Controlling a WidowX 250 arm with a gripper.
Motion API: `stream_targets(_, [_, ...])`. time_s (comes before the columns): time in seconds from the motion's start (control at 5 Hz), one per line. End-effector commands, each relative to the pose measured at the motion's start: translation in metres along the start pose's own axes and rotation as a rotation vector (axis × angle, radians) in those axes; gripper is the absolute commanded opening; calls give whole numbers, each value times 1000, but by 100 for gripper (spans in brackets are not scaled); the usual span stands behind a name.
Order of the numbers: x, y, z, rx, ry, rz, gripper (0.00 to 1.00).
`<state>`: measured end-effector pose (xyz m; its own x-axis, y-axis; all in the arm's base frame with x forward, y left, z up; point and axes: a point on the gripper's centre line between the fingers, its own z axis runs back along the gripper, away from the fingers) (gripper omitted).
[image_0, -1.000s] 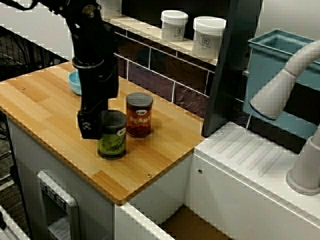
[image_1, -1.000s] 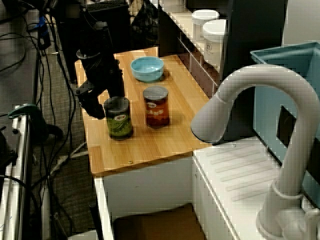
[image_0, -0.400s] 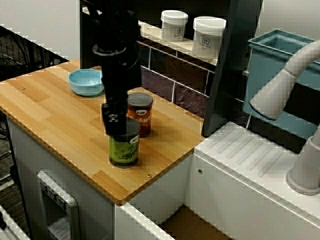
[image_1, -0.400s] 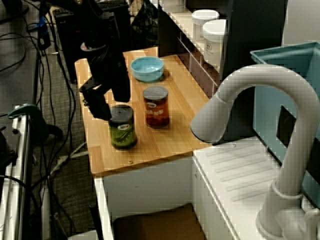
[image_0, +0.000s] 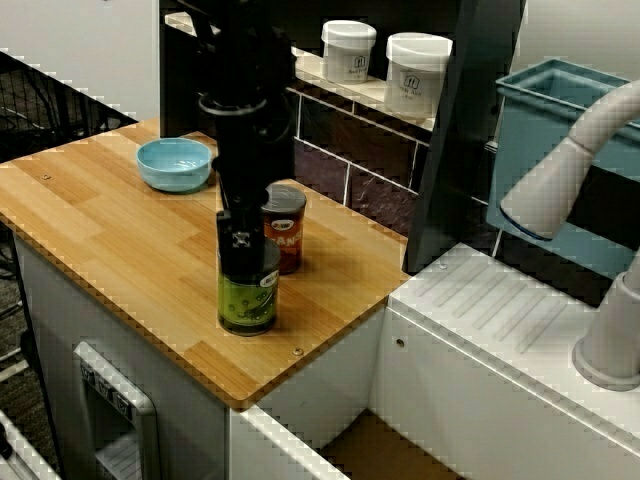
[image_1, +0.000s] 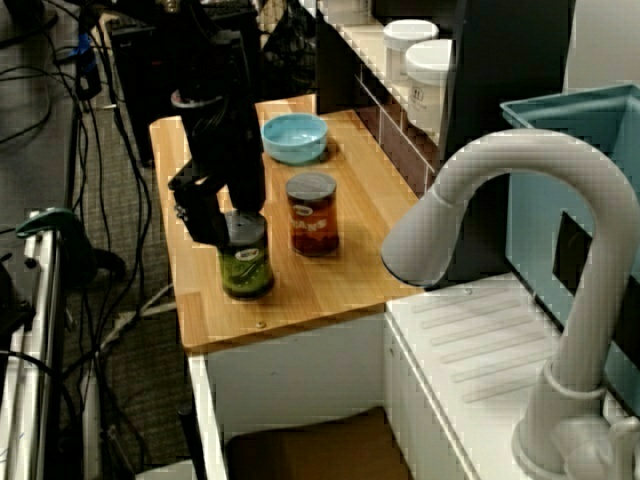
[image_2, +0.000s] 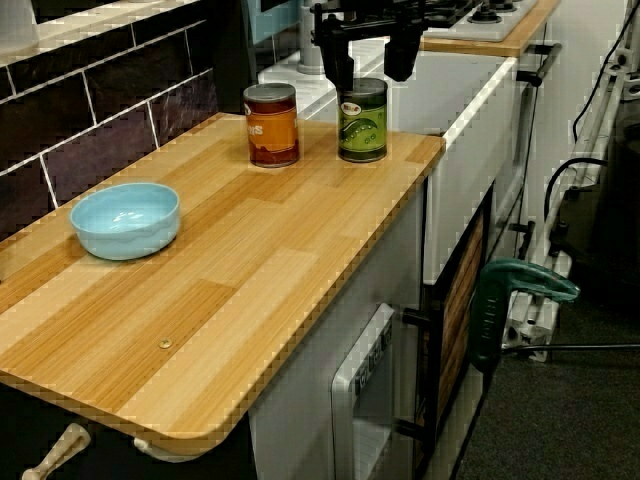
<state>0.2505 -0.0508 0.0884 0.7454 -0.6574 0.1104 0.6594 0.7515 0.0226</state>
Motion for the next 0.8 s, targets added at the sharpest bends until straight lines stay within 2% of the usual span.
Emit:
stream_targets(0.0, [-18, 13, 27, 54, -55, 7, 100])
stream_targets(0.2, [-29, 12, 20, 71, -41, 13, 100])
stream_targets(0.6, [-27, 13, -1, 81, 5, 21, 100])
